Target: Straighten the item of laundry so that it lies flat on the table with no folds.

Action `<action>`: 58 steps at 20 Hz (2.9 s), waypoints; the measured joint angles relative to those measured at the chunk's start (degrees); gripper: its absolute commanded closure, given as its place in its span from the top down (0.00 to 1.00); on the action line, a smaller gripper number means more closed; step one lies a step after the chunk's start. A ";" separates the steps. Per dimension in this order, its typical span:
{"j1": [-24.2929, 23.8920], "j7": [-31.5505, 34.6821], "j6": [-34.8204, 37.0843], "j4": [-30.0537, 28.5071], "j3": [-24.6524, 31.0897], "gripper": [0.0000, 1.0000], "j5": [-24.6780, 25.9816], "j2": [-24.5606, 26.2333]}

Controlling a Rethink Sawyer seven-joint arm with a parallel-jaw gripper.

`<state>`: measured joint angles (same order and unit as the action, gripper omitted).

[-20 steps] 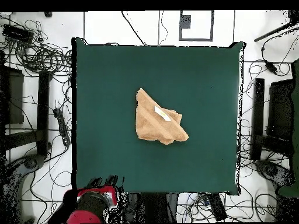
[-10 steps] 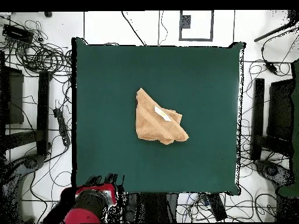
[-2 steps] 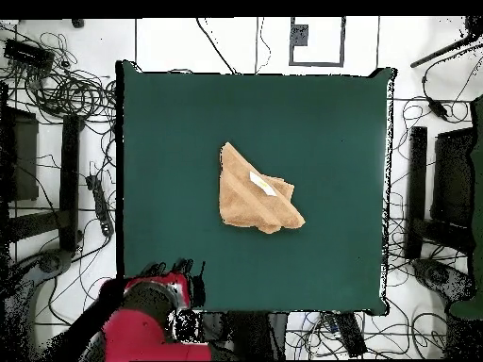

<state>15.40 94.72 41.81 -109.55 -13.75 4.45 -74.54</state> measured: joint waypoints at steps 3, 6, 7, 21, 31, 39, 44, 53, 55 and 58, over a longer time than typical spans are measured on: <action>-1.28 0.00 2.24 2.18 0.04 1.00 -0.92 1.11; -3.65 0.00 7.88 6.79 0.05 1.00 -1.99 2.75; -4.13 0.00 9.21 7.93 0.05 1.00 -2.27 3.13; -7.60 0.00 18.08 19.21 0.07 1.00 -4.53 7.16; -7.60 0.00 18.08 20.93 0.17 1.00 -4.93 9.25; -7.69 0.00 18.08 21.95 0.22 1.00 -5.11 10.08; -7.74 0.00 18.08 23.26 0.26 1.00 -5.11 11.71; -8.73 0.00 18.08 26.01 0.40 1.00 -5.44 14.74; -9.65 0.00 18.08 26.80 0.46 1.00 -5.61 15.46; -10.47 0.00 18.08 27.44 0.47 1.00 -5.61 16.22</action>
<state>4.93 94.72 59.89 -82.12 -13.28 -1.16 -58.32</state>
